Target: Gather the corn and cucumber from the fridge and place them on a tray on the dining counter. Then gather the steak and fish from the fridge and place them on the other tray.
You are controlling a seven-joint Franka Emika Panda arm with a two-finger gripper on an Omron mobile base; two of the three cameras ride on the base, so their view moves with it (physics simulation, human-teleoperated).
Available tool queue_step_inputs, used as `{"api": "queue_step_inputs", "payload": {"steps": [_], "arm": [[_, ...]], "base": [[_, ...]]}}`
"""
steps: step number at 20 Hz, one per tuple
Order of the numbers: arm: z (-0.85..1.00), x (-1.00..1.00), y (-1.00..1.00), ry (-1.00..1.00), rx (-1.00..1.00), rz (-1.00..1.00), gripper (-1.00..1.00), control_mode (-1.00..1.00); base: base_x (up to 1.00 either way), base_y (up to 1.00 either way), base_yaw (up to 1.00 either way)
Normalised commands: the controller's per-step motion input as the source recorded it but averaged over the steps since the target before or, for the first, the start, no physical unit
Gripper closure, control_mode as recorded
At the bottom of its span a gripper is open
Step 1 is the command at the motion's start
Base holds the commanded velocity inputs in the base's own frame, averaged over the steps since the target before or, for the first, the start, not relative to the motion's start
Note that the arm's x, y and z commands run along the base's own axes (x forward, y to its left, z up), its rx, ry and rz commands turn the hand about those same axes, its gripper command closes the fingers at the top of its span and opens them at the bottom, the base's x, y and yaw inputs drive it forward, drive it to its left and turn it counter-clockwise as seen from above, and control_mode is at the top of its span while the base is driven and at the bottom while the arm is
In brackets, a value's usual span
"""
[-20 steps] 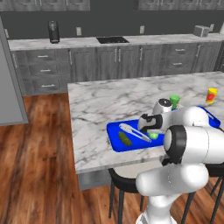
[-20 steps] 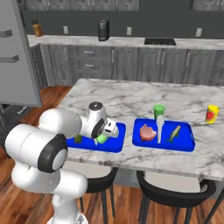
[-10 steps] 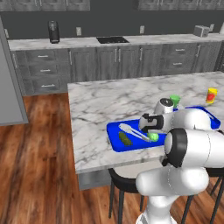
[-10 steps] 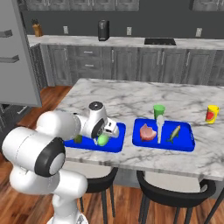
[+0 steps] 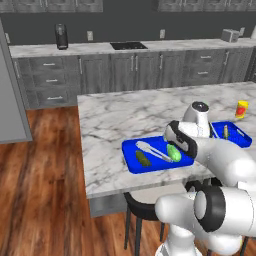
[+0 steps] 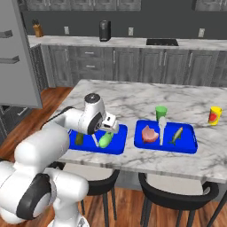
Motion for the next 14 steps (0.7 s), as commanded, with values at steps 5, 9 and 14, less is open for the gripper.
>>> {"api": "queue_step_inputs", "payload": {"steps": [5,9,14], "arm": [[0.83,-0.66,0.05,-0.05,-0.01,0.0,-1.0,-1.0],[0.74,-0.77,0.06,-0.01,-0.01,0.0,-1.0,-1.0],[0.48,-0.8,0.03,0.0,-0.01,0.0,-1.0,-1.0]], "base": [[0.0,0.0,0.0],[0.0,0.0,0.0],[0.0,0.0,0.0]]}}
